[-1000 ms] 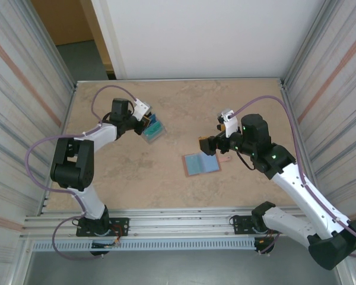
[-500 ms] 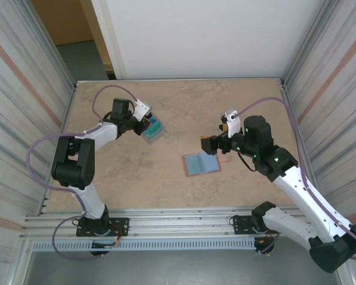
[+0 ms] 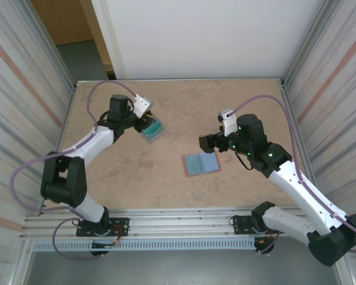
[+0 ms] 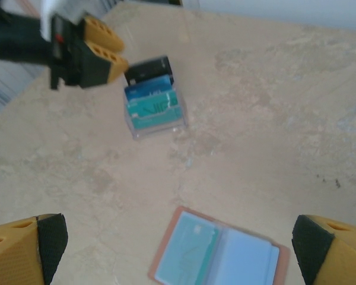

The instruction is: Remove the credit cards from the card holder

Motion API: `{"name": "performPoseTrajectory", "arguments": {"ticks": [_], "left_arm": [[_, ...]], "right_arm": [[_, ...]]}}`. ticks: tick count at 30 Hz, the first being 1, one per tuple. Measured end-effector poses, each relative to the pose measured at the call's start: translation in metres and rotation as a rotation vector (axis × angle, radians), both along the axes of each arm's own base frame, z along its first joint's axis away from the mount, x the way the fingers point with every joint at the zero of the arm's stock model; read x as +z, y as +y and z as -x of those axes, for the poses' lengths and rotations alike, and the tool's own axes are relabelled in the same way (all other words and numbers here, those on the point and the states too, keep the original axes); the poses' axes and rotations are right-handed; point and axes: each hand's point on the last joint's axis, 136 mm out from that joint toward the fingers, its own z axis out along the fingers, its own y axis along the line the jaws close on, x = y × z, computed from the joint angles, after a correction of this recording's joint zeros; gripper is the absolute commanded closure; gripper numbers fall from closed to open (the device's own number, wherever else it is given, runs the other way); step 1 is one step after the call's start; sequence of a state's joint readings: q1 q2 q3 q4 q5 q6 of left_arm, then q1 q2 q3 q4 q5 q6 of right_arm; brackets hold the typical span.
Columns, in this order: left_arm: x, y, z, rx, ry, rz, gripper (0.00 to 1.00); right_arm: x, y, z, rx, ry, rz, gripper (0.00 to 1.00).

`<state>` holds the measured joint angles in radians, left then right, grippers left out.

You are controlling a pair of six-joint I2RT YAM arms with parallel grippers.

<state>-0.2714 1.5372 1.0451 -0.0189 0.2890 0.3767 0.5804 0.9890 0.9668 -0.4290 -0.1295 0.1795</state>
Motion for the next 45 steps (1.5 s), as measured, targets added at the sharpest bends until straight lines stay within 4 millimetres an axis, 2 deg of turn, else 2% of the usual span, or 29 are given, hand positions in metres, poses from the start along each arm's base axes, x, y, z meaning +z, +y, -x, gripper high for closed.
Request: {"name": "performPoseTrajectory", "arguments": {"ticks": [3, 4, 6, 11, 20, 25, 28, 31, 34, 37, 45], "left_arm": [[0.025, 0.004, 0.017, 0.035, -0.055, 0.041, 0.02], [0.029, 0.007, 0.022, 0.047, -0.064, 0.051, 0.01], [0.038, 0.016, 0.035, 0.096, -0.086, 0.078, 0.01], [0.044, 0.048, 0.060, 0.274, -0.109, 0.131, 0.01], [0.042, 0.098, 0.107, 0.561, -0.144, 0.304, 0.01], [0.042, 0.111, 0.122, 0.633, -0.153, 0.392, 0.01], [0.043, 0.114, 0.123, 0.655, -0.148, 0.416, 0.02], [0.039, 0.115, 0.125, 0.666, -0.126, 0.417, 0.01], [0.035, 0.115, 0.126, 0.672, -0.112, 0.413, 0.01], [0.033, 0.116, 0.126, 0.676, -0.106, 0.407, 0.01], [0.026, 0.117, 0.126, 0.685, -0.084, 0.390, 0.01]], "right_arm": [[-0.013, 0.014, 0.001, 0.029, 0.052, 0.060, 0.02], [-0.017, 0.018, 0.001, 0.035, 0.069, 0.078, 0.02], [-0.028, 0.024, -0.001, 0.040, 0.105, 0.122, 0.01], [-0.059, 0.029, -0.001, 0.034, 0.171, 0.218, 0.01], [-0.110, 0.036, 0.006, 0.014, 0.314, 0.292, 0.26], [-0.156, 0.046, 0.013, 0.021, 0.435, 0.382, 0.35], [-0.187, 0.047, 0.015, 0.018, 0.517, 0.453, 0.39], [-0.208, 0.048, 0.015, 0.010, 0.572, 0.497, 0.45], [-0.215, 0.051, 0.015, 0.013, 0.590, 0.516, 0.50], [-0.215, 0.057, 0.014, 0.022, 0.587, 0.517, 0.51], [-0.224, 0.066, 0.017, 0.044, 0.597, 0.543, 0.44]]}}
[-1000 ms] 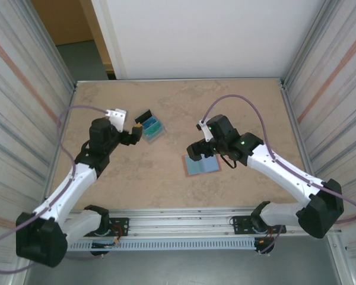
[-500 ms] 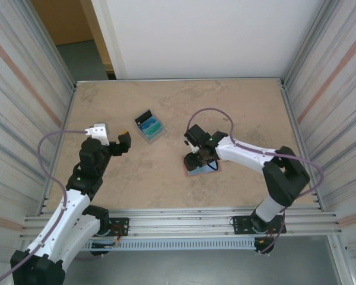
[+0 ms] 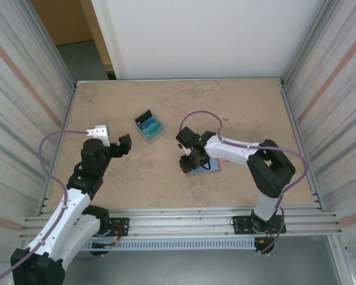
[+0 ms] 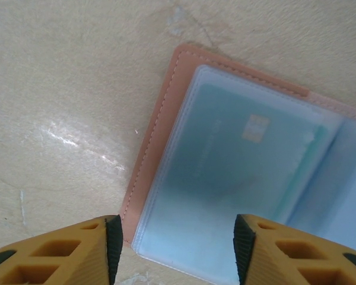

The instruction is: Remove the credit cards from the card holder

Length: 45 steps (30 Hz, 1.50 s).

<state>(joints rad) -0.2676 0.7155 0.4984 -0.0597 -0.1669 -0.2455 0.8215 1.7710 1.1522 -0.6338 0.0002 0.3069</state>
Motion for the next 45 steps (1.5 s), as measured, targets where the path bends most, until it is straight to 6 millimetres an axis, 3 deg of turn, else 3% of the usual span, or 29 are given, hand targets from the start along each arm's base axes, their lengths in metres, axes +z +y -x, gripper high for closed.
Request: {"name": "performPoseTrajectory", "arguments": {"ticks": [11, 26, 33, 38, 42, 45], "left_arm": [[-0.010, 0.000, 0.000, 0.002, 0.039, -0.004, 0.01], [-0.010, 0.000, 0.000, 0.001, 0.040, 0.000, 0.01], [-0.010, -0.001, 0.000, -0.007, 0.042, 0.002, 0.01], [-0.009, -0.003, 0.000, -0.017, 0.043, 0.005, 0.01], [-0.008, -0.004, 0.001, -0.025, 0.046, 0.008, 0.01], [-0.008, -0.006, 0.001, -0.032, 0.048, 0.010, 0.01]], "right_arm": [[-0.010, -0.003, 0.003, 0.005, 0.009, 0.044, 0.40], [-0.015, -0.009, 0.001, -0.007, -0.001, 0.079, 0.47], [-0.015, -0.010, 0.000, -0.009, -0.007, 0.085, 0.43], [-0.017, -0.010, -0.001, -0.010, -0.012, 0.093, 0.49], [-0.017, -0.008, -0.001, -0.020, -0.015, 0.084, 0.63], [-0.017, -0.008, -0.002, -0.024, -0.017, 0.081, 0.68]]}}
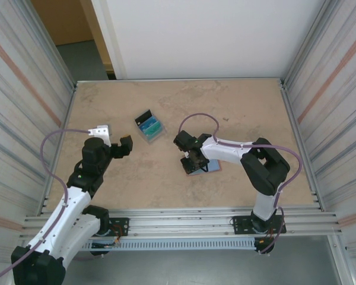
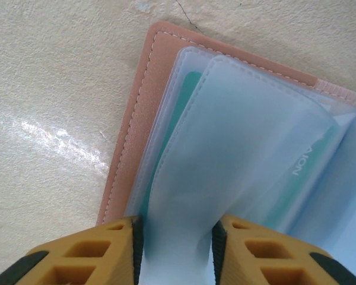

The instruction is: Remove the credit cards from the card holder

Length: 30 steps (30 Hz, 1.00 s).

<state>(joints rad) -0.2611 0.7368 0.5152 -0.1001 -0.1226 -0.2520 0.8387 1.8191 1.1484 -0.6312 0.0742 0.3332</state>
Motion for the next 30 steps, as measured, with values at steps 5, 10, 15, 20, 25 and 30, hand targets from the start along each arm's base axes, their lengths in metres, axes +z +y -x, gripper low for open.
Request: {"name": "performPoseTrajectory", "arguments": {"ticks": [5, 10, 15, 20, 25, 30], "left_arm": [[0.005, -0.004, 0.000, -0.020, -0.006, 0.010, 0.01], [0.016, -0.009, -0.001, -0.044, -0.025, 0.025, 0.01], [0.026, -0.012, -0.001, -0.057, -0.047, 0.032, 0.01], [0.029, -0.013, -0.001, -0.061, -0.054, 0.034, 0.01], [0.031, -0.013, -0.001, -0.062, -0.057, 0.033, 0.01], [0.035, -0.015, -0.001, -0.069, -0.065, 0.034, 0.01]], "right_arm": [[0.001, 0.000, -0.001, -0.002, -0.005, -0.003, 0.74], [0.005, -0.005, -0.004, -0.020, -0.014, -0.009, 0.73], [0.012, -0.015, -0.011, -0.058, -0.034, -0.017, 0.69], [0.018, -0.023, -0.020, -0.098, -0.060, -0.015, 0.66], [0.018, -0.032, -0.026, -0.122, -0.080, 0.009, 0.64], [0.021, -0.042, -0.031, -0.147, -0.098, 0.025, 0.64]]}}
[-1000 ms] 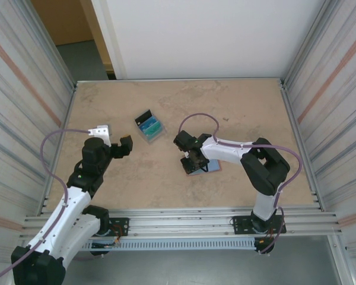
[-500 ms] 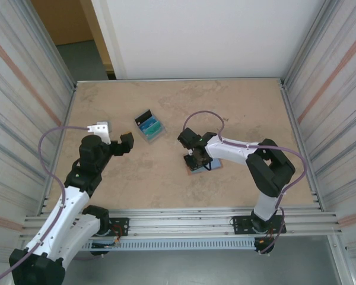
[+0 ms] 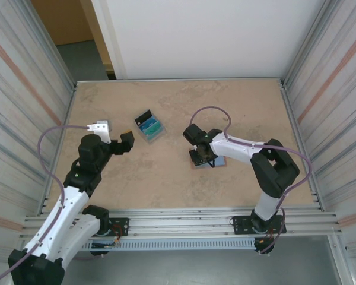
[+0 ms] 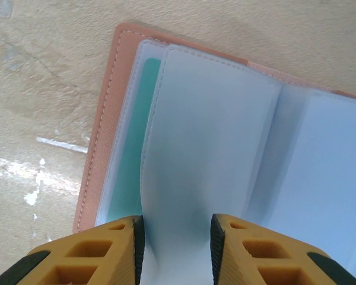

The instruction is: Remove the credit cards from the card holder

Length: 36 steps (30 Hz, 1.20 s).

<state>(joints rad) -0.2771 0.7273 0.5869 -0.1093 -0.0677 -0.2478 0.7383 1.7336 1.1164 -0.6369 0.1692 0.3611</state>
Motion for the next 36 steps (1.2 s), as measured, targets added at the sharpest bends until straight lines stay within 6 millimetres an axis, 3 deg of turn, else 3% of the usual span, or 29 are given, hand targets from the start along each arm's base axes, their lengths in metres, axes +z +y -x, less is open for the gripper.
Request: {"name": "performPoseTrajectory", "arguments": {"ticks": [11, 18, 28, 36], "left_arm": [[0.003, -0.003, 0.001, -0.010, -0.005, 0.000, 0.01], [0.005, -0.013, 0.000, -0.041, -0.005, -0.010, 0.01], [-0.015, -0.063, 0.000, -0.153, 0.052, -0.118, 0.01], [-0.051, -0.118, -0.008, -0.249, 0.122, -0.272, 0.01]], "right_arm": [[0.008, -0.035, -0.010, -0.117, -0.024, -0.001, 0.64], [0.002, -0.059, -0.014, -0.202, -0.008, 0.006, 0.63], [-0.012, -0.091, -0.011, -0.294, 0.024, 0.022, 0.64], [-0.018, -0.115, -0.009, -0.383, 0.037, 0.011, 0.65]]}}
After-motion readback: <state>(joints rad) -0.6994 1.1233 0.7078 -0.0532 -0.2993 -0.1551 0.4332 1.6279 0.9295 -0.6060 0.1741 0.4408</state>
